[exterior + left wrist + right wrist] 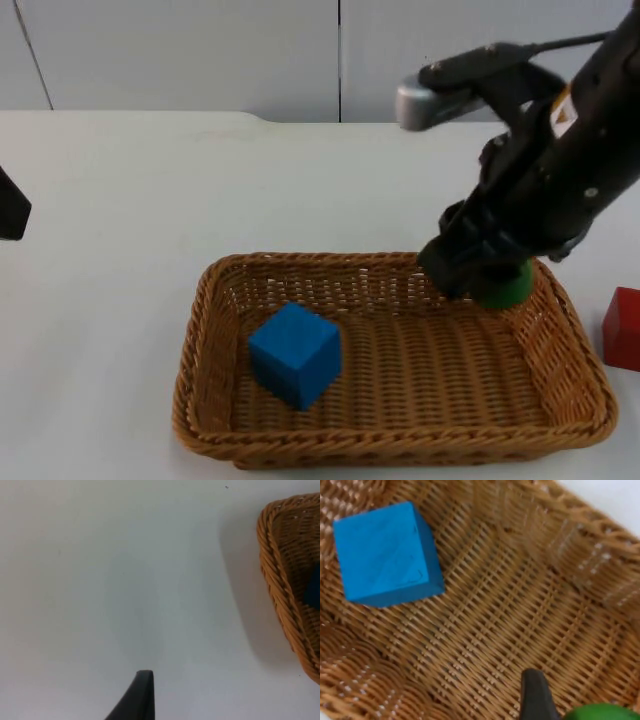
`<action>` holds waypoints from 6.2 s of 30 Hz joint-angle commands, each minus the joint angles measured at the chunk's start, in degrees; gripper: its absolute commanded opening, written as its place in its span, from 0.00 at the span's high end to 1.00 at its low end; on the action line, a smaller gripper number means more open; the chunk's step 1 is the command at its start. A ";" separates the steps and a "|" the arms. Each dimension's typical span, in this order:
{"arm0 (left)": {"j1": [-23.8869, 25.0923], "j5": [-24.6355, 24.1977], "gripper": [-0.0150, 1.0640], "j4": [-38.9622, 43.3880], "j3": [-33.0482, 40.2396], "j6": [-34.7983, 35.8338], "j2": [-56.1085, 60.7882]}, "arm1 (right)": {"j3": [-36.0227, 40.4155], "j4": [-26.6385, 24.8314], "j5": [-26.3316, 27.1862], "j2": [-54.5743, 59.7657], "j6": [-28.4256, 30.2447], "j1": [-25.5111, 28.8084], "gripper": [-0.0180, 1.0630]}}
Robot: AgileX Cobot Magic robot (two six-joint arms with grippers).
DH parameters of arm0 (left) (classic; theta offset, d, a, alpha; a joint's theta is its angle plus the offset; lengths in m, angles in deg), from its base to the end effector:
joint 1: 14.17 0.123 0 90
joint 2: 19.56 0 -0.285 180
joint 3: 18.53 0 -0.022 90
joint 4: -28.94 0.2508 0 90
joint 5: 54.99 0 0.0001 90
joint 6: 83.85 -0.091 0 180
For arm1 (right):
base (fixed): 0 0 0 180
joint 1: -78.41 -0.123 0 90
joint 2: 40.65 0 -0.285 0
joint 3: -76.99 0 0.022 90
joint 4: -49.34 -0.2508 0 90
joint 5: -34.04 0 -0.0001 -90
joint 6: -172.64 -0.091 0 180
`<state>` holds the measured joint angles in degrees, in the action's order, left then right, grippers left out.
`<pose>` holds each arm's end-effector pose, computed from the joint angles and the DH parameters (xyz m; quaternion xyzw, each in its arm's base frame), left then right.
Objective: Place all geometric objects except the red cube into the basket.
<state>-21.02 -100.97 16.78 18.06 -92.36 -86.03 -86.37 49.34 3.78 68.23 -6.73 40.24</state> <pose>0.1796 -0.0355 0.2724 0.0779 0.9565 -0.0892 0.2667 0.2723 0.2141 0.1818 -0.3248 0.9222 0.0675 0.1986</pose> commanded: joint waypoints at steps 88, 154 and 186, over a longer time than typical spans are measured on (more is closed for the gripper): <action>0.21 -15.31 0.01 6.89 11.46 1.17 58.69 | 22.84 7.64 -31.80 -101.09 -3.65 -0.34 0.31; 0.21 -15.63 0.01 9.82 12.34 5.74 58.69 | 31.14 7.07 -31.51 -101.09 -4.45 3.99 0.01; 0.35 -15.63 0.01 9.82 12.34 5.73 58.69 | 31.14 7.16 -31.51 -101.09 -4.45 33.13 0.01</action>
<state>-20.89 -116.72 26.61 30.09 -87.03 -27.58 -55.46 56.47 -28.26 -32.70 -11.14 72.91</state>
